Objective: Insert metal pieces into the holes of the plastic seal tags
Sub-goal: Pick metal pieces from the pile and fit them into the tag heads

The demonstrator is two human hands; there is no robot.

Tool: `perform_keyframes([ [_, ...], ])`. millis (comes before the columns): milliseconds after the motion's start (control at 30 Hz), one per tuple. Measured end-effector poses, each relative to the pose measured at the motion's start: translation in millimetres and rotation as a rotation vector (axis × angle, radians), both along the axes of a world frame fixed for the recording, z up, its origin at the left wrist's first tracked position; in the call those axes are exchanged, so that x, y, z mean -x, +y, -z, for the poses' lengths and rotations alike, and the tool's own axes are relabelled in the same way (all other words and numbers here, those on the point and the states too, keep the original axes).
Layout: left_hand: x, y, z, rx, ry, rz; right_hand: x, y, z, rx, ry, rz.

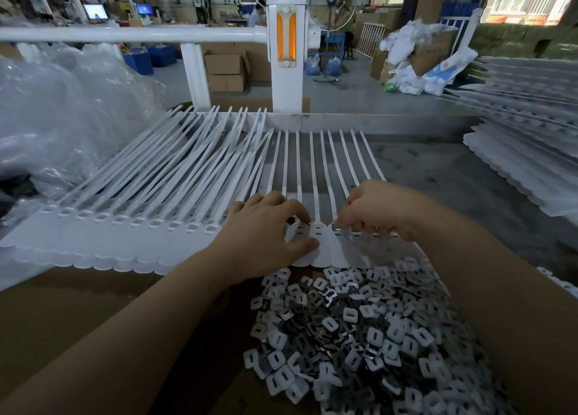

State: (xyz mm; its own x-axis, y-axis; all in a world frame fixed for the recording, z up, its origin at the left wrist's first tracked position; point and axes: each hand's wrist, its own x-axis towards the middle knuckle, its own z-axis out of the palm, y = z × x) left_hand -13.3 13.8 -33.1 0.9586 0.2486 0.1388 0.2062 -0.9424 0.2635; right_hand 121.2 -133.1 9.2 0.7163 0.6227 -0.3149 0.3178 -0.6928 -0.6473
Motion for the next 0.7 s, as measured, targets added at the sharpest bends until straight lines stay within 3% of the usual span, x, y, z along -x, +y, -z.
perform_keyframes([
  [567, 2.6, -3.2, -4.6, 0.033, 0.018, -0.006, -1.3, -2.2, 3.8, -0.049, 0.015, -0.001],
  [700, 4.5, -4.7, -9.3, 0.107, -0.074, 0.023, -1.3, -2.0, 4.1, -0.058, 0.008, 0.013],
])
